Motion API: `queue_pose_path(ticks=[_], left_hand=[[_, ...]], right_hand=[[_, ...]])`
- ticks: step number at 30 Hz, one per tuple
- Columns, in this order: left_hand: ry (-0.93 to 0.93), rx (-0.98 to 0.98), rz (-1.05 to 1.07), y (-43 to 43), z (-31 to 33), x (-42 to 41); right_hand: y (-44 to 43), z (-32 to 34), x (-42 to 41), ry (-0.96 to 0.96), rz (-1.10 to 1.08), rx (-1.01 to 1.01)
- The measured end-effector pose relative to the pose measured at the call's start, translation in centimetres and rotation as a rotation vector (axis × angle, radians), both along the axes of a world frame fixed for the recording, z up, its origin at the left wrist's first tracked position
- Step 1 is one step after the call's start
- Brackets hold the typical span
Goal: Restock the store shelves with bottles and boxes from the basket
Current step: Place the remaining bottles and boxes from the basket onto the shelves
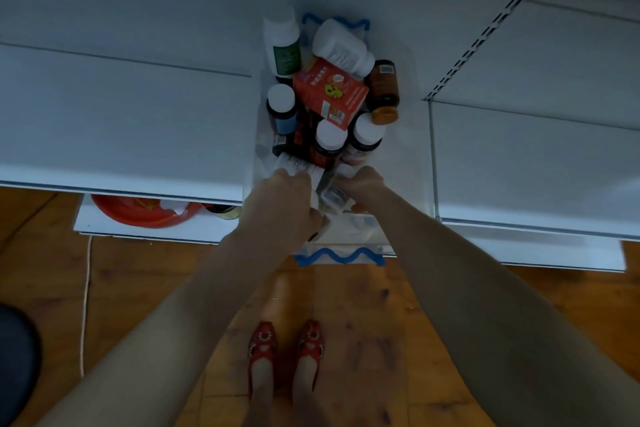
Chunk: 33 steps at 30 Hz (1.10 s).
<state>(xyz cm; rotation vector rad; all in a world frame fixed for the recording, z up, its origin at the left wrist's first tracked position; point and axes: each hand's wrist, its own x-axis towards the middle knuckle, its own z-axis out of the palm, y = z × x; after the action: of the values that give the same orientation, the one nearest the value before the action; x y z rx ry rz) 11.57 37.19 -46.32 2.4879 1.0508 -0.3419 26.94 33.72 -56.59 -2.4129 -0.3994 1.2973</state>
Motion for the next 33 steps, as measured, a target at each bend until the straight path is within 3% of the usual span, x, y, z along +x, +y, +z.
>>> queue_pose_path(ticks=[7, 12, 19, 33], left_hand=[[-0.099, 0.071, 0.009, 0.1, 0.4, -1.5], [-0.241, 0.097, 0.097, -0.2, 0.4, -2.6], [-0.360, 0.086, 0.154, -1.8, 3.3, -4.2], [-0.573, 0.080, 0.249, -4.6, 14.9, -8.6]], right_hand=[[0.6, -2.0, -0.5, 0.010, -0.138, 0.019], [0.1, 0.3, -0.3, 0.052, -0.189, 0.089], [-3.2, 8.0, -2.9, 0.039, -0.170, 0.391], [-10.3, 25.0, -8.4, -0.130, -0.013, 0.651]])
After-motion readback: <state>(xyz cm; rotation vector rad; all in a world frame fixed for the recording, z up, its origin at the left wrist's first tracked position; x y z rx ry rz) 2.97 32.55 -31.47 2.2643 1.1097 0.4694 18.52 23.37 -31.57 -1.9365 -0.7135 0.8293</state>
